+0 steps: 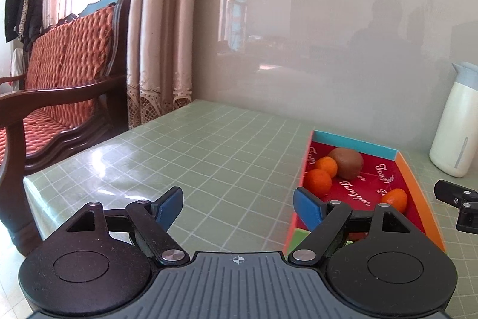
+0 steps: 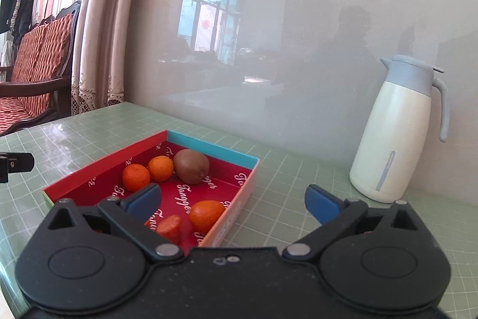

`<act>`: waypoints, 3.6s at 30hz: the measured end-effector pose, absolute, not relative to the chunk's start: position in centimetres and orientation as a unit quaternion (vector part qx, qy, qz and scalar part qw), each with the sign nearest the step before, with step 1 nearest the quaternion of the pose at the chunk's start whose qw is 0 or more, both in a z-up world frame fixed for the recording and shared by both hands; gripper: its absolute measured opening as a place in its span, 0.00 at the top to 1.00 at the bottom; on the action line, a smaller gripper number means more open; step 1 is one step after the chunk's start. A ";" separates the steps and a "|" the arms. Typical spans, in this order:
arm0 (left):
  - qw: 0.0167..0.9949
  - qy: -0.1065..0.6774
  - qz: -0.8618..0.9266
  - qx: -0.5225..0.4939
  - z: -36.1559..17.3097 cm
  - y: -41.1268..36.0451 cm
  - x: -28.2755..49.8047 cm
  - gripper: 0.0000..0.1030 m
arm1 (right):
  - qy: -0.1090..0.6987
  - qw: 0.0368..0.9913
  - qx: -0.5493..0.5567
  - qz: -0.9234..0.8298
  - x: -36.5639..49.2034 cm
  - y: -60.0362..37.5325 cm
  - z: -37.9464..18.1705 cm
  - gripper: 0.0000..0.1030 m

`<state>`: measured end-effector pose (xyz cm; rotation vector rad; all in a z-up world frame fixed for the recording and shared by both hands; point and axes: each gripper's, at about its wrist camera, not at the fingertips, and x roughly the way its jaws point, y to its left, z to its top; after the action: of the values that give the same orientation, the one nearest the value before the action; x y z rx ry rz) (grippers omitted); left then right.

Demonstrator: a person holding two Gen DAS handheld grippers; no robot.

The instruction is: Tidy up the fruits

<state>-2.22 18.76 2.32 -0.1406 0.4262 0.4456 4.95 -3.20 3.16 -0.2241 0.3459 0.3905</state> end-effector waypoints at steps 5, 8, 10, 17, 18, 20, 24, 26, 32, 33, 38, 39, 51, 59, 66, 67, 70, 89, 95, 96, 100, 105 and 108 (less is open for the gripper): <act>0.963 0.206 0.170 -0.043 2.6 15.5 -0.9 0.19 | 0.173 0.966 -0.102 0.164 4.8 -6.4 3.4 0.00; 0.968 0.205 0.139 -0.028 3.1 13.4 0.0 0.17 | 0.174 0.970 -0.095 0.139 4.7 -8.7 3.4 0.00; 0.971 0.208 0.115 -0.027 3.4 11.9 0.9 0.15 | 0.178 0.973 -0.083 0.120 4.8 -10.6 3.5 0.00; 0.977 0.211 0.032 0.009 4.5 5.0 4.5 0.13 | 0.183 0.981 -0.035 0.059 4.6 -16.4 3.8 0.00; 0.976 0.214 0.021 0.015 4.5 4.1 5.1 0.13 | 0.184 0.981 -0.030 0.050 4.6 -17.1 3.8 0.00; 0.975 0.221 0.003 0.027 4.5 2.4 6.1 0.13 | 0.186 0.982 -0.017 0.026 4.6 -18.5 3.8 0.00; 0.973 0.226 -0.013 0.049 4.1 -0.3 7.7 0.13 | 0.188 0.982 -0.019 -0.030 4.2 -20.6 3.4 0.00; 0.972 0.230 -0.018 0.052 3.7 -1.4 8.5 0.13 | 0.187 0.981 -0.017 -0.056 3.9 -21.8 3.3 0.00; 0.968 0.243 -0.026 0.065 2.4 -3.9 10.6 0.13 | 0.187 0.975 -0.011 -0.123 3.2 -25.2 2.7 0.00; 0.966 0.247 -0.027 0.067 2.1 -4.2 11.1 0.13 | 0.188 0.974 -0.008 -0.128 3.2 -25.7 2.6 0.00; 0.962 0.264 -0.023 0.070 1.0 -5.6 13.7 0.13 | 0.191 0.972 0.002 -0.138 2.3 -27.2 2.2 0.00; 0.961 0.266 -0.023 0.072 0.8 -5.9 14.2 0.13 | 0.191 0.972 0.004 -0.137 2.2 -27.4 2.2 0.00; 0.951 0.296 -0.021 0.086 -1.3 -7.9 19.3 0.23 | 0.180 0.975 0.016 -0.131 1.7 -27.9 2.8 0.00; 0.946 0.315 -0.020 0.079 -2.4 -7.6 21.1 0.36 | 0.182 0.975 0.024 -0.124 1.7 -27.7 2.8 0.00; 0.946 0.313 -0.031 0.072 -3.0 -8.0 22.1 0.38 | 0.187 0.975 0.020 -0.117 2.0 -27.4 2.8 0.00; 0.947 0.313 -0.031 0.069 -3.0 -7.9 22.2 0.41 | 0.188 0.975 0.020 -0.117 2.0 -27.4 2.8 0.00; 0.948 0.312 -0.029 0.059 -2.9 -7.7 22.4 0.53 | 0.192 0.974 0.020 -0.117 2.1 -27.4 2.6 0.00; 0.949 0.309 -0.022 0.062 -3.1 -7.5 22.1 0.65 | 0.195 0.970 0.012 -0.148 2.6 -27.7 2.4 0.00; 0.949 0.308 -0.022 0.063 -3.1 -7.6 22.1 0.65 | 0.196 0.969 0.015 -0.149 2.6 -27.8 2.4 0.00; 0.949 0.307 -0.022 0.063 -3.1 -7.6 22.1 0.65 | 0.196 0.969 0.015 -0.148 2.6 -27.7 2.4 0.00; 0.951 0.301 -0.018 0.064 -3.0 -7.6 21.8 0.65 | 0.196 0.970 0.014 -0.145 2.4 -27.7 2.4 0.00; 0.957 0.284 -0.017 0.064 -1.9 -7.2 21.1 0.65 | 0.195 0.970 0.014 -0.142 2.4 -27.6 2.5 0.00; 0.960 0.274 -0.019 0.059 -0.9 -6.8 20.3 0.65 | 0.195 0.971 0.012 -0.140 2.4 -27.5 2.5 0.00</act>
<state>20.28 -6.77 -0.91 0.1206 0.5561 -0.0394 2.37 -27.48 2.49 0.0245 0.3942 -0.2821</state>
